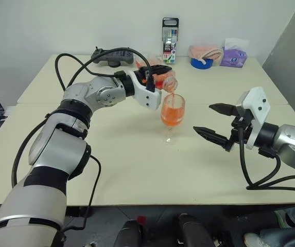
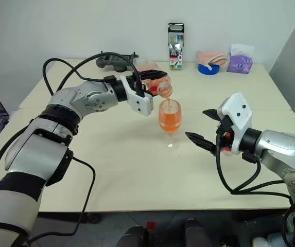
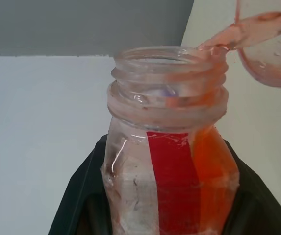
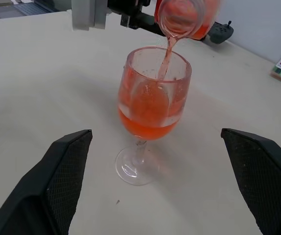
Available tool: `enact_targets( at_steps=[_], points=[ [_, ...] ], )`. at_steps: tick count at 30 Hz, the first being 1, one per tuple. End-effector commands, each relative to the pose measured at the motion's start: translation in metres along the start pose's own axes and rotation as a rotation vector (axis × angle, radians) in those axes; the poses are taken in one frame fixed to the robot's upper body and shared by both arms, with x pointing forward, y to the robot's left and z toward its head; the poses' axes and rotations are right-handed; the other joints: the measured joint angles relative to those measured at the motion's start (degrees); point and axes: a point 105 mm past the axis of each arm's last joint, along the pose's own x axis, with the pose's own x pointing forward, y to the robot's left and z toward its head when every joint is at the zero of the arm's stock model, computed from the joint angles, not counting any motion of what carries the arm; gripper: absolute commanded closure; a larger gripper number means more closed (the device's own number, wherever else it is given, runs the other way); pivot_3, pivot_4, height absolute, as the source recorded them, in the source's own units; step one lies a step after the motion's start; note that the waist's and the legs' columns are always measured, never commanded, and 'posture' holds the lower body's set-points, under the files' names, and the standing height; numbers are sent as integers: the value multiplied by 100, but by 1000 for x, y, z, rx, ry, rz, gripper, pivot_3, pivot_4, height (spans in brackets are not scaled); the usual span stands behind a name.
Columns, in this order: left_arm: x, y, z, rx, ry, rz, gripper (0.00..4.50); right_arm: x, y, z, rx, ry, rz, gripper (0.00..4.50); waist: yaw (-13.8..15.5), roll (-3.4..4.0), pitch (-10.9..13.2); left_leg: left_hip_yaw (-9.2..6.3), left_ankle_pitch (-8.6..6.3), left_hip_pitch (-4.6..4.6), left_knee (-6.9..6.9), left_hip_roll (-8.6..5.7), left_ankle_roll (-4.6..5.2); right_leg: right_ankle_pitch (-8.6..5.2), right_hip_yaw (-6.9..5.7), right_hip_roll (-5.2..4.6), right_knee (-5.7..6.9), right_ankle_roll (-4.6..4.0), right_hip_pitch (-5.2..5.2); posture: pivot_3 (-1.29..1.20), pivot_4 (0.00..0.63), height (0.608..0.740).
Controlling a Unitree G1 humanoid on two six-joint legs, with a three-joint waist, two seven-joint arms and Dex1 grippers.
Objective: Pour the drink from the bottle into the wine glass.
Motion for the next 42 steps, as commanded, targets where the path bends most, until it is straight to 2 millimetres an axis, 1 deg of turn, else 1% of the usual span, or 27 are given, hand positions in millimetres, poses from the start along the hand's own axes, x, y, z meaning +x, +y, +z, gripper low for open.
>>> enact_targets(
  at_steps=[1, 5, 9, 11, 12, 13, 14, 15, 17, 19, 21, 24, 25, 27, 29, 31, 33, 38, 40, 42],
  points=[
    [0, 22, 0, -204, -19, 133, 2630, -1, 0, 11, -22, -37, 0, 0, 0, 1, 0, 0, 0, 0, 2, 0, 0, 7, -1, 0, 2, -12, 0, 0, 150, 740],
    [-3, 22, 0, -339, -50, 120, 2630, -2, -2, 12, -22, -40, -3, 0, -20, 0, 0, 1, 0, 1, 5, 0, 0, 9, 0, 1, 5, -15, 0, 0, 150, 740],
    [-6, 27, -2, -432, -62, 144, 2630, -2, -5, 15, -30, -55, -12, 0, -30, 0, 0, 1, 0, 8, 6, 1, 1, 9, 2, 2, 19, -15, 0, 0, 150, 740],
    [-9, 31, -7, -503, -52, 176, 2630, 0, -11, 24, -29, -96, -35, 0, -31, 1, 0, 1, 0, 9, 13, 1, 1, 8, 3, 2, 29, -14, 0, 0, 150, 740],
    [-12, 34, -14, -576, -37, 213, 2630, 1, -14, 32, -33, -123, -46, 0, -33, 1, 0, 1, 0, 9, 19, 0, 1, 8, 4, 2, 37, -14, 0, 0, 150, 740],
    [-19, 38, -25, -671, -1, 270, 2630, 4, -16, 44, -45, -154, -51, 0, -45, 2, 1, 2, 0, 10, 27, 0, 1, 7, 4, 2, 42, -13, 0, 0, 150, 740],
    [-24, 39, -32, -738, 20, 307, 2630, 5, -18, 51, -52, -172, -53, 0, -54, 5, 3, 2, 0, 10, 40, 0, 1, 3, 6, 2, 54, -6, -1, 0, 150, 740],
    [-34, 40, -46, -825, 71, 366, 2630, 9, -18, 60, -81, -180, -59, 0, -60, 5, 3, 2, 0, 9, 50, 0, 1, -7, 7, 3, 64, 12, -3, 0, 150, 740],
    [-51, 35, -66, -936, 172, 446, 2631, 16, -20, 71, -98, -169, -75, 0, -88, 6, 2, -8, -1, 11, 68, 6, 2, -9, 2, 11, 77, 13, -3, 0, 150, 740],
    [-69, 24, -81, -1017, 273, 508, 2631, 21, -17, 84, -101, -188, -64, 0, -131, 8, 1, -11, 0, 17, 71, 11, 3, -9, 2, 15, 86, 13, -2, 0, 150, 740],
    [-89, 10, -93, -1092, 370, 570, 2631, 32, -8, 96, -81, -207, -16, 0, -166, 10, 0, -11, 0, 21, 71, 14, 3, -9, 4, 17, 92, 13, -1, 0, 150, 740],
    [-118, -7, -106, -1178, 509, 676, 2631, 56, 10, 104, -64, -229, 50, 0, -156, 10, 0, -22, 0, 14, 71, 13, 3, -5, -3, 16, 94, 7, -4, 0, 150, 740],
    [-127, -10, -108, -1197, 540, 708, 2631, 63, 14, 104, -47, -234, 61, 0, -157, 9, -1, -22, 0, 14, 71, 13, 3, -2, -4, 15, 92, 1, -6, 0, 150, 740],
    [-140, -18, -112, -1230, 594, 755, 2631, 76, 25, 98, -47, -214, 86, 0, -140, 7, -2, -24, 0, -4, 74, 11, 2, 9, -4, 13, 94, -17, -20, 0, 150, 740],
    [-146, -25, -111, -1235, 620, 760, 2632, 83, 32, 92, -56, -193, 108, 0, -100, 7, -3, -27, 1, -48, 88, 4, 0, 11, -7, 5, 102, -18, -61, 0, 150, 740],
    [-147, -30, -109, -1249, 611, 765, 2632, 85, 34, 89, -60, -185, 121, 0, -34, 7, -3, -27, 2, -71, 94, 0, -2, 12, -8, -3, 100, -19, -77, 0, 150, 740],
    [-154, -38, -109, -1253, 642, 771, 2632, 86, 35, 89, -64, -179, 134, 0, 5, 6, -3, -27, 2, -79, 94, -1, -2, 13, -9, -12, 89, -18, -78, 0, 150, 740],
    [-164, -59, -106, -1295, 671, 771, 2632, 87, 38, 87, -68, -167, 168, 0, -9, 6, -3, -22, 1, -77, 92, -10, -1, 14, -6, -14, 85, -16, -76, 0, 150, 740],
    [-168, -63, -105, -1301, 685, 776, 2632, 87, 39, 87, -70, -164, 175, 0, -11, 6, -3, -25, 1, -74, 91, -5, -1, 15, -9, -9, 88, -16, -76, 0, 150, 740],
    [-174, -67, -105, -1309, 696, 805, 1929, 88, 39, 86, -76, -161, 180, 0, -14, 6, -3, -28, 1, -72, 91, 2, -1, 17, -13, -1, 90, -20, -76, 0, 150, 740]
  ],
)
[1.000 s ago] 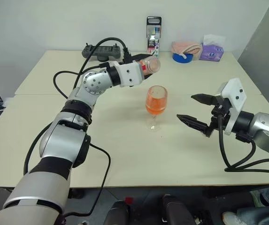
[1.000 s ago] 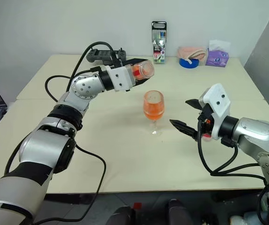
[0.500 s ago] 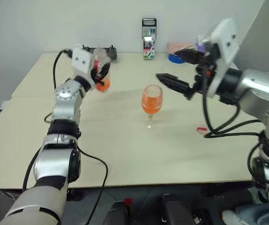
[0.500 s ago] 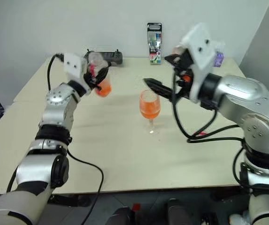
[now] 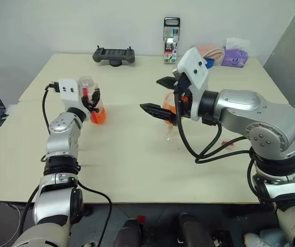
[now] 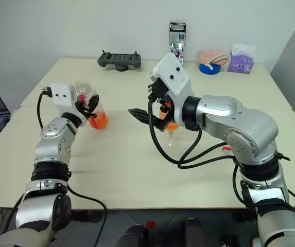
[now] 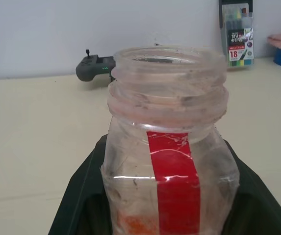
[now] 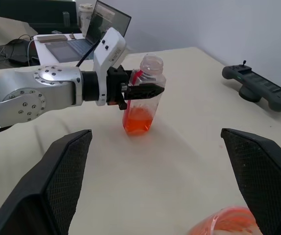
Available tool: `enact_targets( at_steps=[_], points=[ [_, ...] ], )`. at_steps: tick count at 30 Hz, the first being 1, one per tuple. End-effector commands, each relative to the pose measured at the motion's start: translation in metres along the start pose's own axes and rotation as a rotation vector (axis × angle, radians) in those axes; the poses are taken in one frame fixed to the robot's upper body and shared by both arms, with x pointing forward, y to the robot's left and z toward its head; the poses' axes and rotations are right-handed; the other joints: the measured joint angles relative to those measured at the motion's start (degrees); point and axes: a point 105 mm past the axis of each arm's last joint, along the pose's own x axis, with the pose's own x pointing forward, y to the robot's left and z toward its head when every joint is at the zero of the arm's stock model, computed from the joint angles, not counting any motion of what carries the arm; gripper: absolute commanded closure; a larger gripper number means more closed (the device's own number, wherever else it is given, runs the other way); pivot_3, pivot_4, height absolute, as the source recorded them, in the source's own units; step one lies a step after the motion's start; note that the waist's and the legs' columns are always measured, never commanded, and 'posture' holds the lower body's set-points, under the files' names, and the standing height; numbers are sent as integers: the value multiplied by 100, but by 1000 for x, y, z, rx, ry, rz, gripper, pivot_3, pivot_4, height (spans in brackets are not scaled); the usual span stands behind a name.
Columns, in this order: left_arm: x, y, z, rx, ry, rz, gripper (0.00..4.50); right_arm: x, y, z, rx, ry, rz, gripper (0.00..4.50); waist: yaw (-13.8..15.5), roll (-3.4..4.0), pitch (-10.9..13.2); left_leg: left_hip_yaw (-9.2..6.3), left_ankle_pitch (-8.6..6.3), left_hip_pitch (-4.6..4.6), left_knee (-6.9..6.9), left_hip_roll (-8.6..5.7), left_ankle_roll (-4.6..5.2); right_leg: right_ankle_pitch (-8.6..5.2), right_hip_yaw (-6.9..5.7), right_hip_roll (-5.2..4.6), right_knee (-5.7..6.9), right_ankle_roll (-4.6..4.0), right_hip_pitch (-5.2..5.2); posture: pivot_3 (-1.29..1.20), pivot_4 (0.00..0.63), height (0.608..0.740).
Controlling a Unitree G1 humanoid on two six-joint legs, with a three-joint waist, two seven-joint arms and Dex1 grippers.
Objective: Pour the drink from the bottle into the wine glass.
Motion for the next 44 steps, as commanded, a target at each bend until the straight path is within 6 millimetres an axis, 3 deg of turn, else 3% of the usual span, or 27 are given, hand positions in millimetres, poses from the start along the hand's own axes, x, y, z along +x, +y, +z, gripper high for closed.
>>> enact_targets(
  at_steps=[1, 6, 20, 24, 30, 33, 37, 41, 44],
  points=[
    [-5, 9, 17, -48, -81, 40, 1687, -2, 0, 9, -41, -34, 3, 0, -5, 0, 0, 0, 0, 2, 0, 0, 0, 1, 1, 1, 2, -1, 0, 0, 150, 740],
    [-11, 11, 10, -41, -67, 49, 68, -2, -1, 9, -47, -30, 3, 0, -15, 0, 0, 5, 0, 4, 1, 1, 0, 2, 4, 2, 1, -2, 1, 0, 150, 740],
    [-20, 11, 12, -6, -39, 32, 28, -7, -9, 7, -66, -30, -16, 0, -15, 0, 0, 6, 0, 4, 1, 0, 0, 2, 5, 2, -2, -3, 1, 0, 150, 740],
    [-32, 8, 36, 45, -71, -40, 28, -17, -17, 5, -87, -11, -23, 0, -18, 0, 0, 6, 0, 3, -4, 1, 0, 1, 5, 2, -5, -3, 1, 0, 150, 740],
    [-55, 20, 89, 159, -110, -129, 28, -36, -29, 12, -79, -41, -27, 0, -22, 1, 0, 6, 0, 3, -7, 3, 0, 0, 4, 5, -9, -2, 1, 0, 150, 740],
    [-71, -9, 115, 159, -133, -380, 28, -54, -44, 8, -49, -43, -89, 0, -13, 1, 0, 7, 0, 2, -8, 3, 0, 0, 4, 6, -13, -2, 2, 0, 150, 740],
    [-103, -50, 125, 99, -55, -765, 28, -89, -61, -3, 60, -48, -135, 0, 2, 0, 1, 12, 0, 1, -8, -1, 0, -3, 6, 2, -27, 1, 12, 0, 150, 740],
    [-120, -70, 135, 37, -19, -959, 28, -116, -52, -24, 115, 7, -76, 0, -11, 3, 3, 19, -1, 2, -10, -1, 2, -18, 10, 2, -40, 25, 16, 0, 150, 740],
    [-122, -74, 135, 11, 7, -1009, 28, -122, -47, -33, 134, 33, -51, 0, -17, 3, 3, 17, -1, 9, -10, 8, 3, -21, 9, 13, -34, 26, 17, 0, 150, 740]
  ],
)
